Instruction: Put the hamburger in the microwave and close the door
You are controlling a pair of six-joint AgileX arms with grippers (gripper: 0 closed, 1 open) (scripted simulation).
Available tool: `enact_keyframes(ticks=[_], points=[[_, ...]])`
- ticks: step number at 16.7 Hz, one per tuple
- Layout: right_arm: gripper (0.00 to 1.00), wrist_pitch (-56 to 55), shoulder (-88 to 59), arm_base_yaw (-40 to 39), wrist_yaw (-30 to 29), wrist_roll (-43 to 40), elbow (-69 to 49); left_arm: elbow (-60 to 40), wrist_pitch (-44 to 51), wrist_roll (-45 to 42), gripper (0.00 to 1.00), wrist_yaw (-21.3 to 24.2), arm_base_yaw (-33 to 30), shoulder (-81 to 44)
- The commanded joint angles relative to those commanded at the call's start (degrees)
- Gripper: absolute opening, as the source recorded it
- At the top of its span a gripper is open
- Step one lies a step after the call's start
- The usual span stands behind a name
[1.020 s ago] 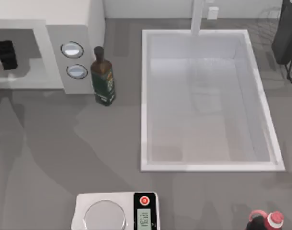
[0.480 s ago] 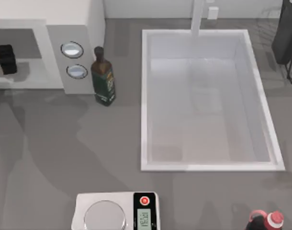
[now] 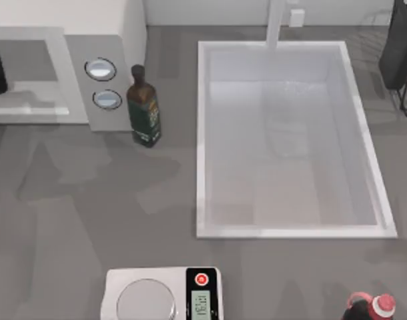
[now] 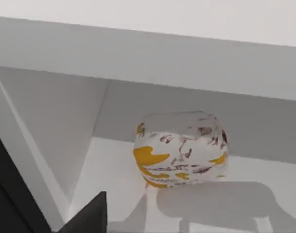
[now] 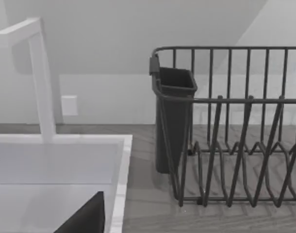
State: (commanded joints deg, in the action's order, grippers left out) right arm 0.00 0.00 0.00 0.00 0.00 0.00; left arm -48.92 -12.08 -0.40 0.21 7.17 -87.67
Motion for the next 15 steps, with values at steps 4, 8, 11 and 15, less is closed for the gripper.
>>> enact_keyframes(ticks=[4,8,11,15], points=[[1.0,0.0,0.0,0.0,0.0,0.0,0.0,13.45,3.62,0.16,1.0,-0.11,-1.85,24.52],[1.0,0.0,0.0,0.0,0.0,0.0,0.0,27.42,7.3,0.33,1.0,-0.17,-3.86,52.18],[1.0,0.0,0.0,0.0,0.0,0.0,0.0,36.73,9.53,0.41,1.0,-0.19,-5.27,68.86],[1.0,0.0,0.0,0.0,0.0,0.0,0.0,45.7,11.44,0.41,1.0,-0.21,-6.66,83.03]])
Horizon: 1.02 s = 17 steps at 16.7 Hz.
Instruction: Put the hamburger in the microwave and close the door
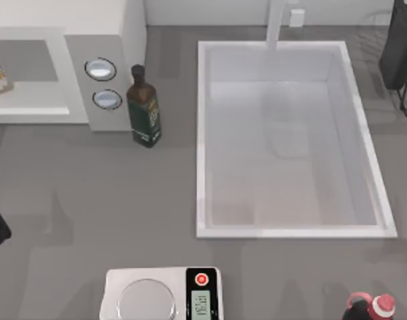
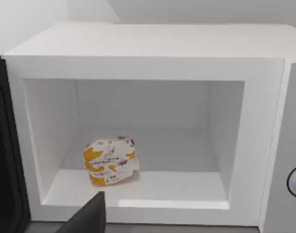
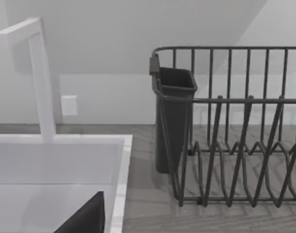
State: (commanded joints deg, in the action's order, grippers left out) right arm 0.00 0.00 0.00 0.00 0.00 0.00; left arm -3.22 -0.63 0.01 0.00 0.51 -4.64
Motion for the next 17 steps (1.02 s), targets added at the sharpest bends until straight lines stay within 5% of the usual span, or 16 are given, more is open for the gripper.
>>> enact_keyframes(ticks=[8,17], points=[[1.0,0.0,0.0,0.0,0.0,0.0,0.0,3.22,0.63,-0.02,1.0,0.0,-0.51,4.64],[1.0,0.0,0.0,0.0,0.0,0.0,0.0,3.22,0.63,-0.02,0.32,0.0,-0.51,4.64]])
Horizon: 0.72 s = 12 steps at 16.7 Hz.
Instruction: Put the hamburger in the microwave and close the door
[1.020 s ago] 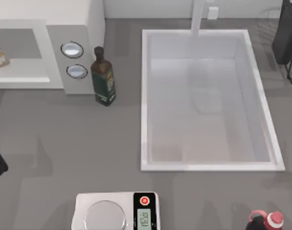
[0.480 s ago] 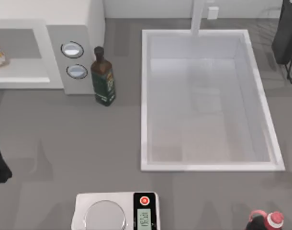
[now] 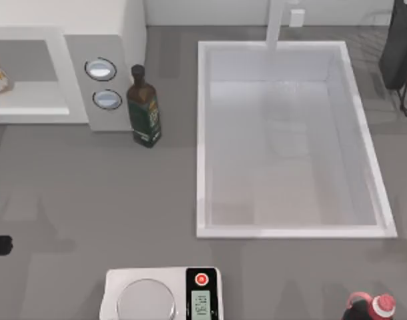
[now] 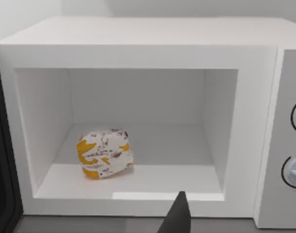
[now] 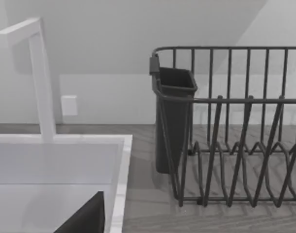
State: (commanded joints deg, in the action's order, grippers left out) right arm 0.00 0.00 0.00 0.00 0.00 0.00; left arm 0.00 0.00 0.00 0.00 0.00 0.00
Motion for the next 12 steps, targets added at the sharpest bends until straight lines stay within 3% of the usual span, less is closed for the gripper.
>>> enact_keyframes(ticks=[4,12], points=[[1.0,0.0,0.0,0.0,0.0,0.0,0.0,0.0,0.0,0.0,0.02,0.0,0.0,0.0],[1.0,0.0,0.0,0.0,0.0,0.0,0.0,0.0,0.0,0.0,0.0,0.0,0.0,0.0]])
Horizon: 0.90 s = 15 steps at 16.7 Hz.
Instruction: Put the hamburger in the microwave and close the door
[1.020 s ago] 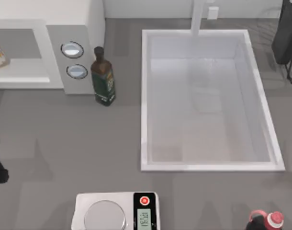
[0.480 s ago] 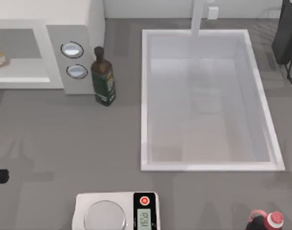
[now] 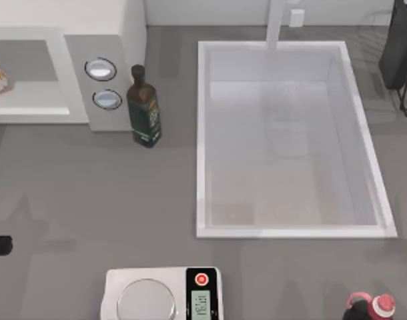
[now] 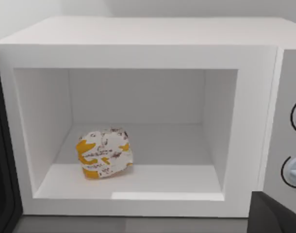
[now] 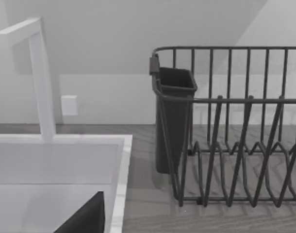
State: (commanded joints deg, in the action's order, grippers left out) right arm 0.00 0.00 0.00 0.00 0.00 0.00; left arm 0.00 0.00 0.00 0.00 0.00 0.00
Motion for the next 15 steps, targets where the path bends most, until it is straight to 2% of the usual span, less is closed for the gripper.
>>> enact_keyframes(ticks=[2,4,10,13,15], points=[[1.0,0.0,0.0,0.0,0.0,0.0,0.0,-0.02,-0.06,0.0,0.0,-0.16,-0.16,-0.09],[1.0,0.0,0.0,0.0,0.0,0.0,0.0,-0.07,-0.75,-0.03,0.0,-2.29,-2.18,-0.98],[1.0,0.0,0.0,0.0,0.0,0.0,0.0,-0.62,-4.85,-0.09,0.0,-15.65,-15.09,-5.67],[1.0,0.0,0.0,0.0,0.0,0.0,0.0,-0.89,-6.33,-0.12,0.0,-19.78,-19.7,-7.19],[1.0,0.0,0.0,0.0,0.0,0.0,0.0,-0.92,-6.56,-0.13,0.0,-20.41,-20.41,-7.43]])
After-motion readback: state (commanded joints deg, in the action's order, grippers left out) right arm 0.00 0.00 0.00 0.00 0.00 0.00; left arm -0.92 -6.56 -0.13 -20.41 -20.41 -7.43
